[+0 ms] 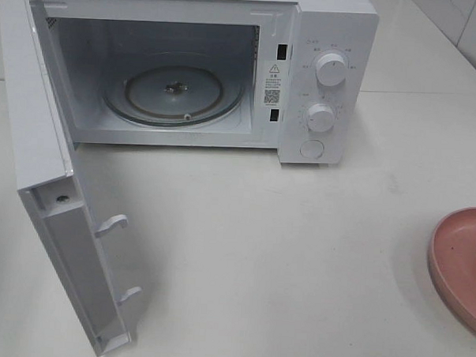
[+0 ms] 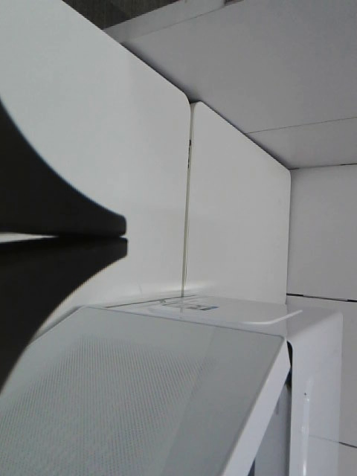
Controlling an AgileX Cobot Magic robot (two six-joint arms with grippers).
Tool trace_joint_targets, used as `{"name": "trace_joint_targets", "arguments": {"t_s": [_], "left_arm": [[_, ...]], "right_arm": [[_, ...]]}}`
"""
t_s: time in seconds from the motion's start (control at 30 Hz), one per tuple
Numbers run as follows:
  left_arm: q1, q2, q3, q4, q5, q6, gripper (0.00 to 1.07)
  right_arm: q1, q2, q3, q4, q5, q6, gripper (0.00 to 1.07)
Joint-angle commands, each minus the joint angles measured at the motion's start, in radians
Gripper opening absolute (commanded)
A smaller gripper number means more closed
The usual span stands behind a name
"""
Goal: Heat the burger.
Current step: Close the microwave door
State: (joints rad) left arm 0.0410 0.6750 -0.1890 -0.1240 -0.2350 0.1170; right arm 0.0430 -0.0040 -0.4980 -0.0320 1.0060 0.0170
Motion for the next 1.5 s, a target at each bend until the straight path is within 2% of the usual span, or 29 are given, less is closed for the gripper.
{"name": "trace_joint_targets", "arguments": {"t_s": [0.03,0.17,0.6,0.77,0.8,0.87,0.9,0.93,0.97,1.03,1.1,1.47,1.5], "left_arm": [[-0.004,0.055,0.002,0.033,-0.082,-0.01,0.0],[-0.049,0.164,0.002,0.075,-0.195,-0.018,0.0],[-0.169,0.378,-0.006,0.083,-0.342,-0.017,0.0],[-0.205,0.461,-0.032,0.161,-0.361,-0.017,0.0],[-0.215,0.487,-0.044,0.203,-0.366,-0.028,0.0],[-0.22,0.5,-0.048,0.217,-0.37,-0.038,0.0],[-0.22,0.526,-0.055,0.25,-0.392,-0.083,0.0],[-0.22,0.526,-0.055,0.25,-0.392,-0.083,0.0],[-0.22,0.549,-0.063,0.279,-0.412,-0.126,0.0],[-0.22,0.559,-0.067,0.299,-0.423,-0.142,0.0],[-0.22,0.608,-0.093,0.392,-0.448,-0.199,0.0],[-0.22,0.719,-0.155,0.497,-0.515,-0.274,0.0],[-0.22,0.739,-0.174,0.527,-0.518,-0.302,0.0]], "right_arm": [[-0.006,-0.026,0.0,-0.002,-0.012,-0.001,0.76],[-0.006,-0.026,0.0,-0.002,-0.012,-0.001,0.76],[-0.006,-0.026,0.0,-0.002,-0.012,-0.001,0.76],[-0.006,-0.026,0.0,-0.002,-0.012,-0.001,0.76],[-0.006,-0.026,0.0,-0.002,-0.012,-0.001,0.76],[-0.006,-0.026,0.0,-0.002,-0.012,-0.001,0.76],[-0.006,-0.026,0.0,-0.002,-0.012,-0.001,0.76],[-0.006,-0.026,0.0,-0.002,-0.012,-0.001,0.76],[-0.006,-0.026,0.0,-0.002,-0.012,-0.001,0.76],[-0.006,-0.026,0.0,-0.002,-0.012,-0.001,0.76],[-0.006,-0.026,0.0,-0.002,-0.012,-0.001,0.76],[-0.006,-0.026,0.0,-0.002,-0.012,-0.001,0.76],[-0.006,-0.026,0.0,-0.002,-0.012,-0.001,0.76]]}}
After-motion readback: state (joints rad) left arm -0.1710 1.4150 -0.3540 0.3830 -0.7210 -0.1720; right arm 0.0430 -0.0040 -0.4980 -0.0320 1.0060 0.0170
